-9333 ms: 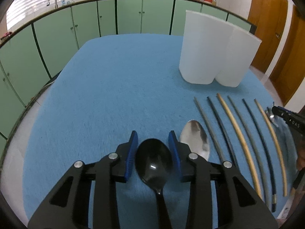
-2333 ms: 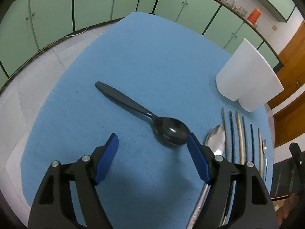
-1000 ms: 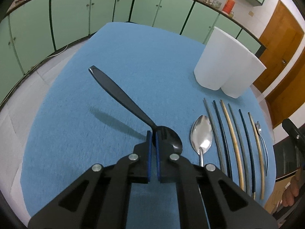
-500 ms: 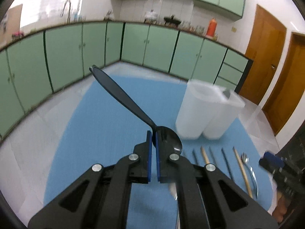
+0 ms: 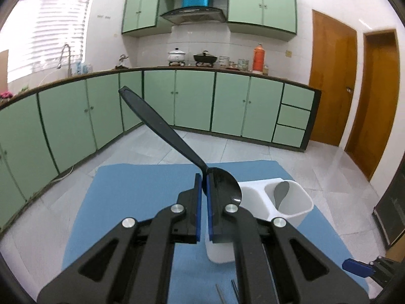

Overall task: Organize utensils
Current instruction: 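Lower the black spoon handle-first into the caddy and open the left tool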

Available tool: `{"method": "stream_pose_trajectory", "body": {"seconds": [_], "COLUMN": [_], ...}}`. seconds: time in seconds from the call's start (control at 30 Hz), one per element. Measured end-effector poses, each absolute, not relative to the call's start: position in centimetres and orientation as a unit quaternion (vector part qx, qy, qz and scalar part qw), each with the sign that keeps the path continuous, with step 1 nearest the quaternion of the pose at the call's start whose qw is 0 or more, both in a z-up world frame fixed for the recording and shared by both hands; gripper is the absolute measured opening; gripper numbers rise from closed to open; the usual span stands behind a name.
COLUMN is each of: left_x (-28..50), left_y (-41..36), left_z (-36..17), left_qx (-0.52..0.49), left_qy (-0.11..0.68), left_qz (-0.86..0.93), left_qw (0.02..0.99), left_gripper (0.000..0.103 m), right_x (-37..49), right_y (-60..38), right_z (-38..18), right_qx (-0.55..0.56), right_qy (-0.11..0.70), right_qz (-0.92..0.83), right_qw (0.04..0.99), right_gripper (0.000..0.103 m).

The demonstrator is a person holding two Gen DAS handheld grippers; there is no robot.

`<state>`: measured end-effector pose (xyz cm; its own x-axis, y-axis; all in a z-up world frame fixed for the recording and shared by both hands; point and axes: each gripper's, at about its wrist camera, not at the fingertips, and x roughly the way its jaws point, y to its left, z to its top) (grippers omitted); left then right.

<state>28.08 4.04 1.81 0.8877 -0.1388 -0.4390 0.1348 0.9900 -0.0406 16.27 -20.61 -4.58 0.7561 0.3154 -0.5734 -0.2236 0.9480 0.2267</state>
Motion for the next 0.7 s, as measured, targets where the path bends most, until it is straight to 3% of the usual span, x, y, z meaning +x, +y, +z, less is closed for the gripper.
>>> {"method": "stream_pose_trajectory", "body": {"seconds": [0.37, 0.7], "left_x": [31.6, 29.9], "left_y": [2.4, 4.1], "left_z": [-1.7, -2.5], "left_qx": [0.024, 0.012], "left_qy": [0.279, 0.280], "left_qz": [-0.086, -0.081], "left_qw": [0.956, 0.957], "left_gripper": [0.004, 0.014], "right_x": [17.1, 17.4], "right_y": [-21.0, -20.3], "right_z": [-5.2, -5.1], "right_qx": [0.074, 0.069], "right_qy": [0.324, 0.329], "right_qz": [0.140, 0.144], "right_qw": [0.933, 0.931], "right_gripper": [0.049, 0.049]}}
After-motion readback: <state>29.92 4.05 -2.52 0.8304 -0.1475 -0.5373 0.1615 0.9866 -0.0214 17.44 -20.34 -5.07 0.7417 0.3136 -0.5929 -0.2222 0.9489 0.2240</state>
